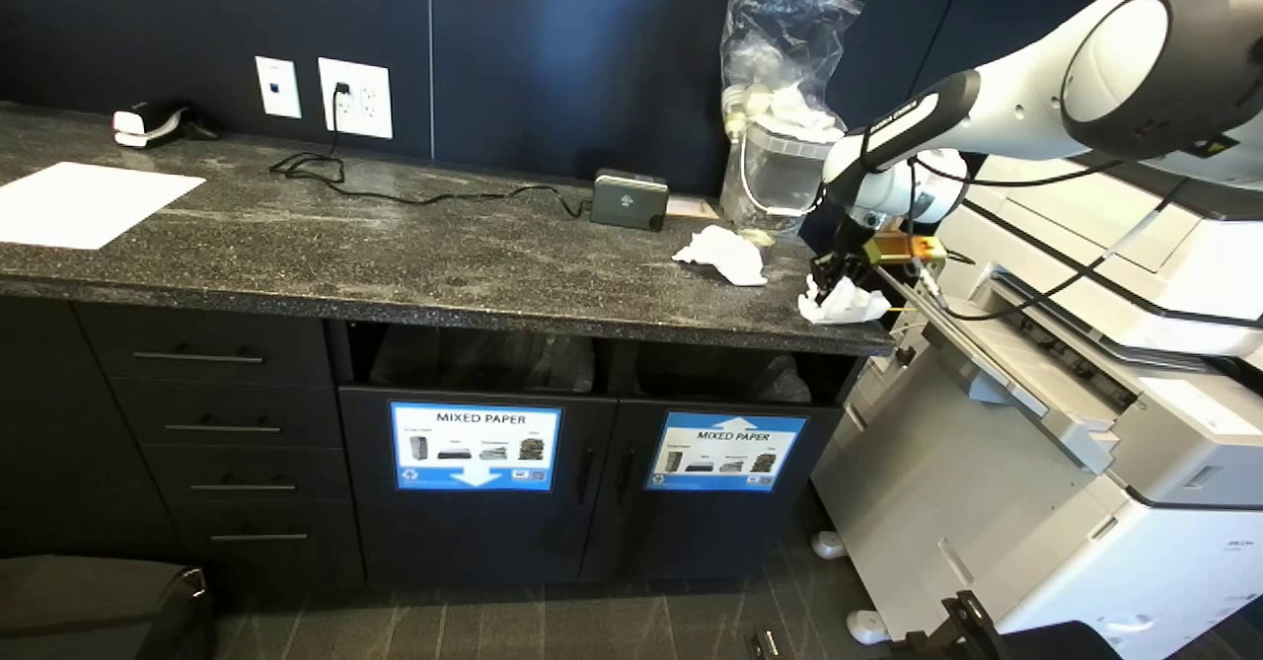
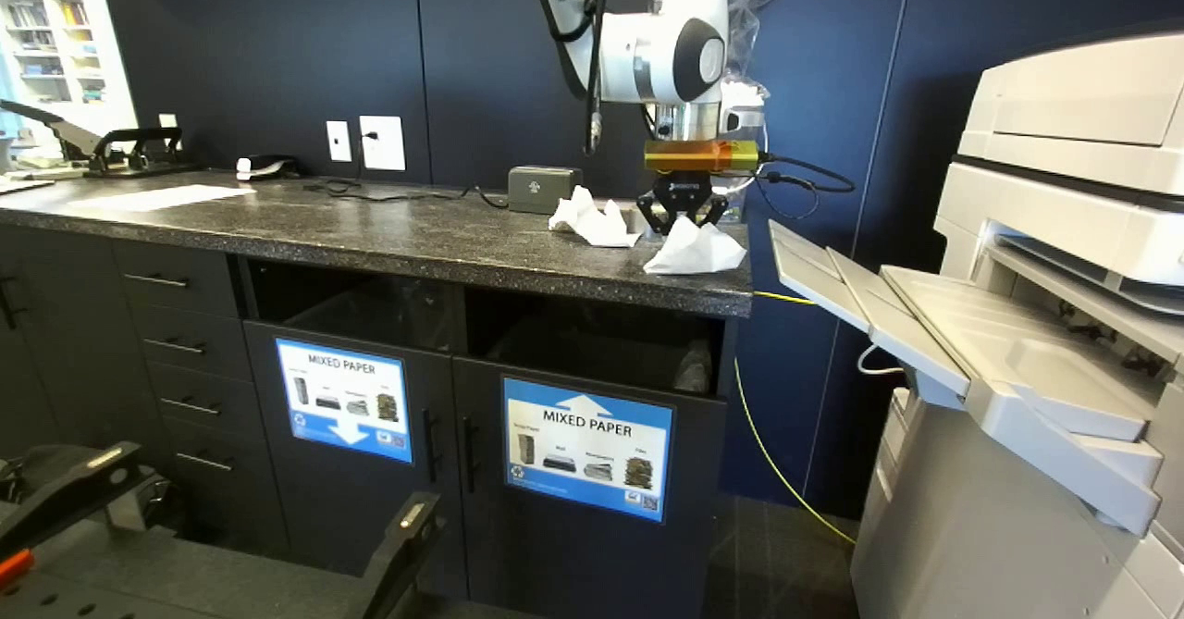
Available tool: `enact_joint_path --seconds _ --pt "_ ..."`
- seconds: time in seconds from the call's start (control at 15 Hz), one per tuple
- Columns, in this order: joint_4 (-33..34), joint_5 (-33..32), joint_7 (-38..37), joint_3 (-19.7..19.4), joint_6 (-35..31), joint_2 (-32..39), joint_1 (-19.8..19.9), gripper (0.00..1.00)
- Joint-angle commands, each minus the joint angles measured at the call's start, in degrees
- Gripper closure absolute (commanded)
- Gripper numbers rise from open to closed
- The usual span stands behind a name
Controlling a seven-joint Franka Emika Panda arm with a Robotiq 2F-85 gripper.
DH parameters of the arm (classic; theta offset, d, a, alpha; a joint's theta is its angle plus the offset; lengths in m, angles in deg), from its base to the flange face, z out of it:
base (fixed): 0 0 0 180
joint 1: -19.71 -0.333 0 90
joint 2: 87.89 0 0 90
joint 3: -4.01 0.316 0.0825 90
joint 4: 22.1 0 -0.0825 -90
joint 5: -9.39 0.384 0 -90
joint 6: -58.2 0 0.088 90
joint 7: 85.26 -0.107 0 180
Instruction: Put the right and left white pieces of paper in the right bin respectively
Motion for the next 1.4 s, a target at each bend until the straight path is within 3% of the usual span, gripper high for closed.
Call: enact_joint_path --seconds 0.0,0.93,1.33 --pt "-3.67 -1.29 -1.01 0.43 0.77 -1.83 0.16 0.83" --pt "-41.42 -1.57 0.54 1.0 -7.05 -24.05 -0.6 0.83" --pt "-61.16 1.16 4.49 4.37 -22.28 -31.1 1.1 0.83"
